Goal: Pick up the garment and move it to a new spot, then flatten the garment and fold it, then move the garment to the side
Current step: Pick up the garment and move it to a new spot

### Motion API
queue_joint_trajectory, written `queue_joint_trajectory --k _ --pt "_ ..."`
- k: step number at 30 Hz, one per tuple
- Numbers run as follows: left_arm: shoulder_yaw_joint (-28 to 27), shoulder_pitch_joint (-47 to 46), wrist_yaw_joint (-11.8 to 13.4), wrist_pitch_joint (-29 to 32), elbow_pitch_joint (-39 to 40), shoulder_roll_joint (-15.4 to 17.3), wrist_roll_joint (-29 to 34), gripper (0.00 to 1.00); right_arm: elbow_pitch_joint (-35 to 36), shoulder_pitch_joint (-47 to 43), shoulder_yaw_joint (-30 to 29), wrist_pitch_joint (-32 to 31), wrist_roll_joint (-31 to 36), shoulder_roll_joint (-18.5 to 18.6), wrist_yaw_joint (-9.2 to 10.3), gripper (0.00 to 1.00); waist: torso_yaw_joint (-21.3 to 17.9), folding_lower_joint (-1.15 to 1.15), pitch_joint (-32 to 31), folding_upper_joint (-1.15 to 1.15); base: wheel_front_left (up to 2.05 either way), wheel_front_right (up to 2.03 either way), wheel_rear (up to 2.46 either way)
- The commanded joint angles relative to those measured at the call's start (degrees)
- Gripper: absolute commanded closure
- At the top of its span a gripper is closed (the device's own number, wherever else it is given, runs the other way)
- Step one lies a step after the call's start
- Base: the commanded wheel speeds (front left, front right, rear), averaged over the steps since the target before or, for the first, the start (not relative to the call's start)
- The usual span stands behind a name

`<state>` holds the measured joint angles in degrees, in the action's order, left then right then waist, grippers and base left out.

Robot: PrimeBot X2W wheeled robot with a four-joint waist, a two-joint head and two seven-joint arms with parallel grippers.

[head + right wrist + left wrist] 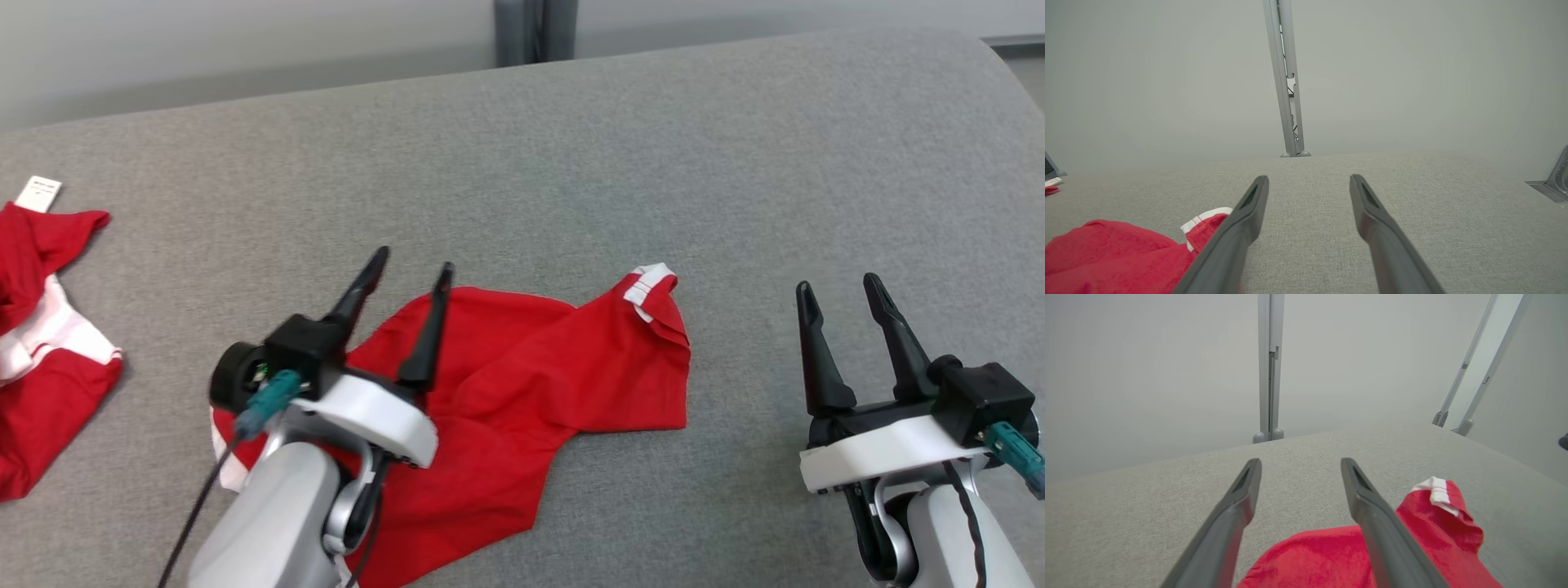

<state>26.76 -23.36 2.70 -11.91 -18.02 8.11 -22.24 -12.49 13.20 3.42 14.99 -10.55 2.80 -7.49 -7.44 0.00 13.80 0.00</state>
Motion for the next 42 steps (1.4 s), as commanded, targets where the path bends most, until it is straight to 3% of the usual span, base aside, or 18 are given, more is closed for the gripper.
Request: queue_joint_trajectory --k 1,10,17,42 --pt "-2.13 1.37 1.10 -0.98 0.07 0.90 -1.25 0.00 -0.34 -0.85 -0.35 0.29 0.50 0.34 -0.01 0.00 1.38 0.00 -1.21 0.00 0.00 0.00 0.00" --pt "-10.17 6.47 3.95 -2.99 1.04 4.58 -3.89 0.00 -1.39 -1.95 -0.93 0.29 1.17 1.10 -0.01 0.00 4.56 0.00 -3.86 0.00 0.00 0.00 0.00" --pt "-13.32 11.22 3.56 -3.25 3.87 6.77 -4.13 0.00 -2.07 -2.93 -0.57 0.29 1.28 1.42 -0.01 0.00 5.67 0.00 -5.25 0.00 0.00 0.00 0.00" --pt "-12.87 20.83 4.57 -1.82 8.73 8.18 -3.79 0.00 -1.35 -9.11 -0.81 -1.32 1.66 1.14 -0.01 0.00 6.02 0.00 -10.93 0.00 0.00 0.00 0.00"
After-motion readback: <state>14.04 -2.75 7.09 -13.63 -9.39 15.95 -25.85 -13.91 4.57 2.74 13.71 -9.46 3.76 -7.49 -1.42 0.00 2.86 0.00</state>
